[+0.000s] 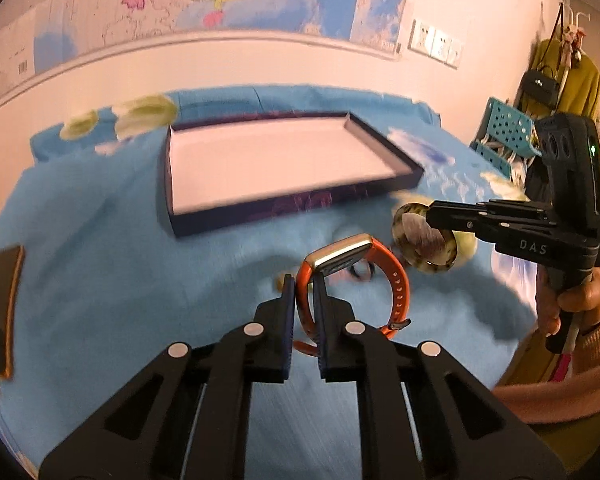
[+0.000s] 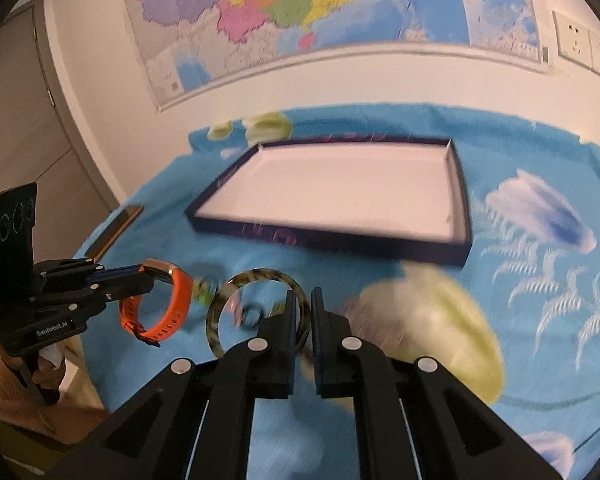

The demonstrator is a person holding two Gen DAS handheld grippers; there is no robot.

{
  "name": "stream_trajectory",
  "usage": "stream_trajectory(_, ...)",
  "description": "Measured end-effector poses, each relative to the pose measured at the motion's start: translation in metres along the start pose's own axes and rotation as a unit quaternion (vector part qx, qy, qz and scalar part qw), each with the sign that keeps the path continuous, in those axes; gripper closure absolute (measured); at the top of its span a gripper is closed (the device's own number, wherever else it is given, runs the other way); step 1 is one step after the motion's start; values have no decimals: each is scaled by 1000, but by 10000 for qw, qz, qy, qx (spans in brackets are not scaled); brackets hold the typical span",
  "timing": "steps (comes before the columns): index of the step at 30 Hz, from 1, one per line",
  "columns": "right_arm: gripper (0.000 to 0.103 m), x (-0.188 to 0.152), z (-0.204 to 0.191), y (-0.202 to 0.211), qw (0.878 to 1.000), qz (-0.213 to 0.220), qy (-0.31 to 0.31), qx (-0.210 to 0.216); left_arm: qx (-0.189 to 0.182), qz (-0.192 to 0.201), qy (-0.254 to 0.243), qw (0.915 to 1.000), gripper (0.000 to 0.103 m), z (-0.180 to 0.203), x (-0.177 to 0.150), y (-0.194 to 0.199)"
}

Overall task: Organize jewelry
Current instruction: 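Grasp the tortoiseshell bangle with the right tool while the left tool lifts the watch, then lower the watch and bangle into the white tray and open both tools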

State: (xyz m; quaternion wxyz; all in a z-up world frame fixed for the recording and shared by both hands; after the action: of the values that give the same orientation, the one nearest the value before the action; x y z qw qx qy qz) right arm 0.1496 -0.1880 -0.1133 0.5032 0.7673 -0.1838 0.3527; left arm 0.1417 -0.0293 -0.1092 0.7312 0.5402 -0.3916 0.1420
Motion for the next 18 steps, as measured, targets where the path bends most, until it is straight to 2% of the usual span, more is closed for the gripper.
stream_trajectory(4, 97, 35, 19, -4, 9997, 225, -24, -124, 186, 236, -87, 9995, 93, -14, 37, -6)
stream_trajectory(9, 97, 75, 47, -21, 9987, 363, -38, -369, 337, 331, -24, 9989, 93, -33, 76, -26)
stream_trajectory(18, 97, 126, 90, -69, 9971, 289, -136, -694, 438, 239, 75, 9987, 93, -59, 128, -84)
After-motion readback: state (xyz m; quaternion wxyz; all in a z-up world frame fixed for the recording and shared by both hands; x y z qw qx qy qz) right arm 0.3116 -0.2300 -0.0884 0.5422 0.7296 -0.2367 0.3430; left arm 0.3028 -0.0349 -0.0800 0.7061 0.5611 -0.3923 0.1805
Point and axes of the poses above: each gripper's, at about its wrist camera, not at the fingertips, and y roughly against the way its jaws point, z to its right, x to its top, the point moved 9 cm from there along -y, roughly the way its jaws point, and after that the axes turned 2 degrees about x, right-handed, at the moved point
